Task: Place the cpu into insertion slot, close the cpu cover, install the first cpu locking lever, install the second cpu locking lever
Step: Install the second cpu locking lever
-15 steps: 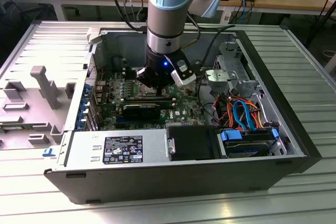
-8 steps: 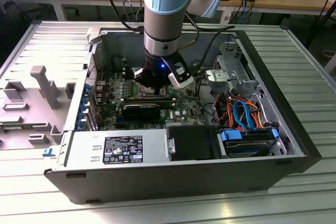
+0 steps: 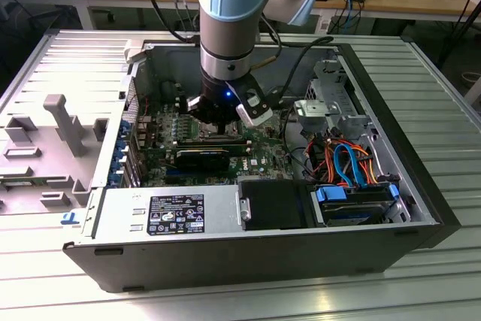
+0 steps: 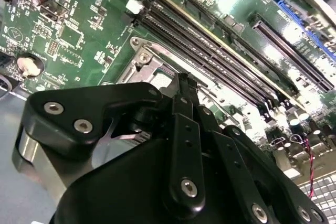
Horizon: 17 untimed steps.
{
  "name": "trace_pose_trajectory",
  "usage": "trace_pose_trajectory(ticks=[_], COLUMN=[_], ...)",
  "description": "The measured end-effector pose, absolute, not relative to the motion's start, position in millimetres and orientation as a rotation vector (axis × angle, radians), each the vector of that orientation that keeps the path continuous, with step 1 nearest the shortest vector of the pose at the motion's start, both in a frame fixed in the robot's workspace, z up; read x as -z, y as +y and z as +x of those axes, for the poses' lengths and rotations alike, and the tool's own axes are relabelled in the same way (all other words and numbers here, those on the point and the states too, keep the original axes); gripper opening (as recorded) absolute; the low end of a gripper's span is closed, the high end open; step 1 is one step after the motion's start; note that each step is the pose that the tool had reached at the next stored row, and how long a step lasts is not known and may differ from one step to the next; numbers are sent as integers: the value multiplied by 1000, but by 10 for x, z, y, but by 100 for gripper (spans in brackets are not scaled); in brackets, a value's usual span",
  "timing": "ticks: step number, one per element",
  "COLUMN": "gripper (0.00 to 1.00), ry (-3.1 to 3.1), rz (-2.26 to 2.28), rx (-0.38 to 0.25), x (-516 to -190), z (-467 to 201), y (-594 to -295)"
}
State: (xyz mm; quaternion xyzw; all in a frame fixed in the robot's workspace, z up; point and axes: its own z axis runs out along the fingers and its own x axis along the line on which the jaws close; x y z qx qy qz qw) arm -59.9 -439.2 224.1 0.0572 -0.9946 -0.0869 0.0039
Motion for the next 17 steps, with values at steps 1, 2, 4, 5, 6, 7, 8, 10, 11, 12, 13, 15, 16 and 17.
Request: trace_pose_trajectory(ticks=[1, 2, 4, 5, 6, 7, 8, 10, 11, 12, 13, 15, 16, 17], gripper=[11, 11, 11, 11, 11, 11, 11, 11, 11, 11, 11, 11, 11, 11], ry=[-3117, -3118, -3121, -3123, -3127, -3131, -3134, -3140, -3143, -3147, -3149, -3149, -3148, -3146], rz=[179, 179, 180, 181, 182, 183, 183, 185, 185, 186, 186, 187, 186, 186], rx=[276, 283, 298, 304, 308, 308, 309, 310, 311, 314, 317, 341, 360, 378], x=[-2242, -2243, -2256, -2267, -2277, -2280, -2282, -2281, -2282, -2281, -2281, -2282, -2266, -2229], z=[-610, -631, -676, -702, -734, -764, -790, -852, -892, -952, -971, -1008, -1018, -1072], y=[-4405, -4427, -4449, -4457, -4469, -4478, -4483, -4496, -4504, -4518, -4530, -4570, -4573, -4572])
